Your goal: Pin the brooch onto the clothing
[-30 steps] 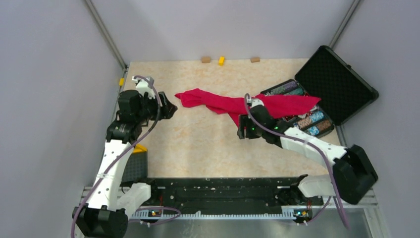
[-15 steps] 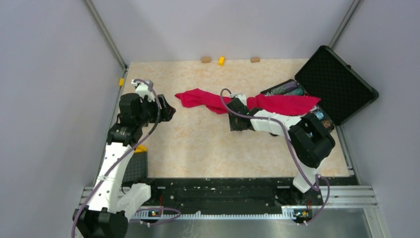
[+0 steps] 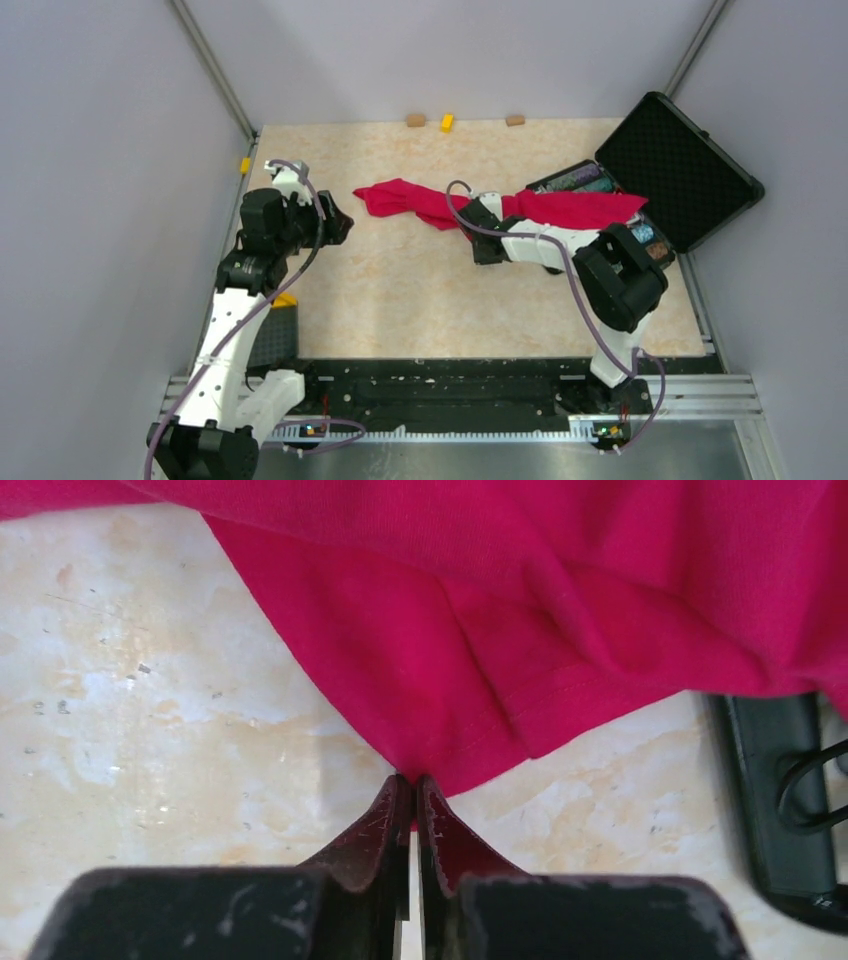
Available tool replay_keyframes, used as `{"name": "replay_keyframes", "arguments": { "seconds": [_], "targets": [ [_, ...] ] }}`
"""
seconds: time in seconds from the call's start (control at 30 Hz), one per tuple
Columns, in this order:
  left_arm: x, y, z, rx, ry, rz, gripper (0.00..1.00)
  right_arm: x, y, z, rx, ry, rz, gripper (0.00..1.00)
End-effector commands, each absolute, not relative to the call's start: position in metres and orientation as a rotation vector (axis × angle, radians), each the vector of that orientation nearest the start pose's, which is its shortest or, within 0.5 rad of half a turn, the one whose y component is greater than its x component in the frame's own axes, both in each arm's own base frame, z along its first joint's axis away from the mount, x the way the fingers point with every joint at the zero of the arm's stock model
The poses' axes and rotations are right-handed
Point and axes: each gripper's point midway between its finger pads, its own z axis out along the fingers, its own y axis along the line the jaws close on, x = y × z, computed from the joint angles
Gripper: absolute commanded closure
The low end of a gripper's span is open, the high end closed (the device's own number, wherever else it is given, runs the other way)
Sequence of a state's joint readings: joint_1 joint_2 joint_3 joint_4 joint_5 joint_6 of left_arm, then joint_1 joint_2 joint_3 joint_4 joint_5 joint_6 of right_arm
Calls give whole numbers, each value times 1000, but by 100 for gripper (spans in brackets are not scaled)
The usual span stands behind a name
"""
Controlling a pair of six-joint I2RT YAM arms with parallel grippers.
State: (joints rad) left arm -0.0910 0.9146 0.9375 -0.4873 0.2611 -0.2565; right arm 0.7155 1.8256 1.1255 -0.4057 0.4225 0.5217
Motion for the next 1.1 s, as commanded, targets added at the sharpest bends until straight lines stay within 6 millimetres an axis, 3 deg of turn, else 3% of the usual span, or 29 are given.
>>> {"name": "replay_keyframes", "arguments": {
  "seconds": [0.0, 0.07, 0.13, 0.3, 0.4, 0.47, 0.53, 0.6, 0.7, 0.83, 0.97, 1.07],
  "targets": [
    [299, -73, 244, -1, 2033, -416, 29, 330, 205, 33, -126, 2508, -105, 100],
    [299, -71, 246, 3, 2025, -402, 29, 332, 208, 60, -146, 2463, -59, 100],
    [299, -71, 249, 17, 2002, -395, 29, 334, 218, 109, -173, 2372, 37, 100],
    [298, -79, 257, 91, 1942, -428, 30, 321, 244, 280, -279, 2036, 374, 100],
    [296, -82, 261, 127, 1922, -440, 30, 296, 253, 380, -350, 1843, 576, 100],
    [294, -84, 262, 145, 1908, -441, 30, 276, 252, 433, -379, 1721, 673, 100],
    [292, -85, 266, 162, 1885, -440, 30, 261, 245, 472, -392, 1612, 719, 100],
    [289, -86, 270, 180, 1861, -443, 30, 257, 228, 494, -345, 1540, 689, 100],
    [286, -91, 274, 213, 1832, -459, 30, 276, 192, 489, -192, 1546, 496, 100],
    [282, -104, 271, 278, 1830, -519, 30, 313, 138, 447, 16, 1620, 202, 100],
    [277, -122, 262, 284, 1893, -610, 30, 357, 93, 372, 148, 1753, 130, 100],
    [267, -144, 250, 211, 1927, -735, 30, 375, 48, 303, 274, 1865, 7, 100]
  ]
}}
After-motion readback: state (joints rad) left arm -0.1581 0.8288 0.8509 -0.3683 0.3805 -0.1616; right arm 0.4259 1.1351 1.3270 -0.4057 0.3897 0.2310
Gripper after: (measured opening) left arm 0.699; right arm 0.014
